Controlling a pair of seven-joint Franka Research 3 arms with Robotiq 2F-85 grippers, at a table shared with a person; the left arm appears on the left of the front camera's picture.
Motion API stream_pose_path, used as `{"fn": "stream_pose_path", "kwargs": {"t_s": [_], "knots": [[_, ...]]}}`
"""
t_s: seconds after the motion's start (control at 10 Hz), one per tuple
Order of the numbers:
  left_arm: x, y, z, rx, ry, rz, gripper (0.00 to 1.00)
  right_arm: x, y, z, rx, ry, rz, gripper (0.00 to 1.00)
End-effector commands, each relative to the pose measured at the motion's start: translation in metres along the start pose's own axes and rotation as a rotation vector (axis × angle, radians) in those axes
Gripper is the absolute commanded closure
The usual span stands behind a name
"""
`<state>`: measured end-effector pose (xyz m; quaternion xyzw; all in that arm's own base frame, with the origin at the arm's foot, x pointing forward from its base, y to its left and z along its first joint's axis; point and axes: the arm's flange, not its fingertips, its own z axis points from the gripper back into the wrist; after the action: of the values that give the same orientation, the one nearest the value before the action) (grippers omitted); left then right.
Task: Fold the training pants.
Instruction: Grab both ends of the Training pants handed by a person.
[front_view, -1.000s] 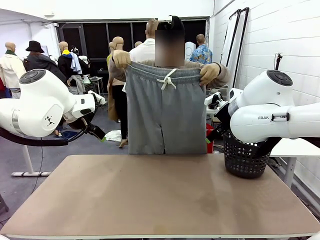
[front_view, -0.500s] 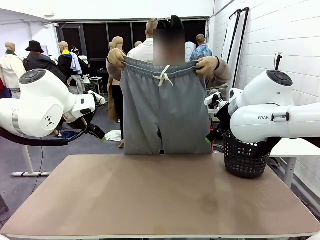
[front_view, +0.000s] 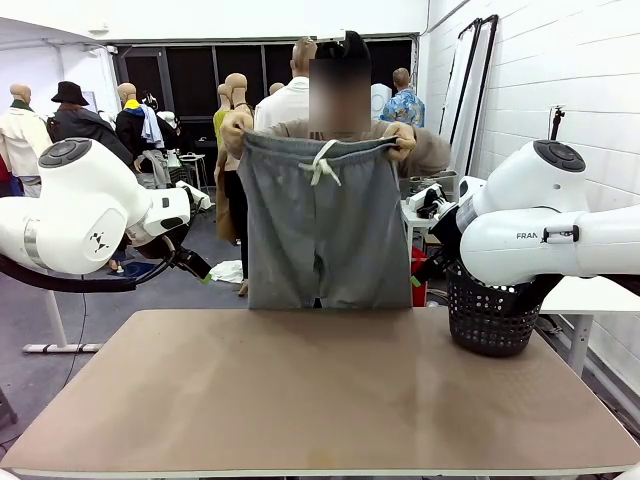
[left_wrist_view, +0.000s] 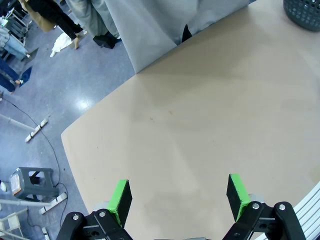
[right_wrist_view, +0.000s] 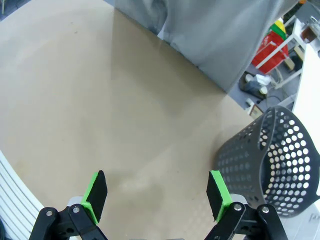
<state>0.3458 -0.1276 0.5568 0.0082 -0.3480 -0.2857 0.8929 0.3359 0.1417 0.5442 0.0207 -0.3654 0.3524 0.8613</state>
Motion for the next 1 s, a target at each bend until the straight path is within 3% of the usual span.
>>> {"fn": "stream_pose_path", "kwargs": {"t_s": [0.0,0.9], "knots": [[0.0,0.0001,-0.0004,0.0,0.001,0.0,0.0,-0.0001,-0.0002,-0.0001,0.0,0.0,0.0,0.0],[0.0,0.0001,-0.0004,0.0,0.001,0.0,0.0,-0.0001,-0.0002,-0.0001,0.0,0.0,0.0,0.0]]}}
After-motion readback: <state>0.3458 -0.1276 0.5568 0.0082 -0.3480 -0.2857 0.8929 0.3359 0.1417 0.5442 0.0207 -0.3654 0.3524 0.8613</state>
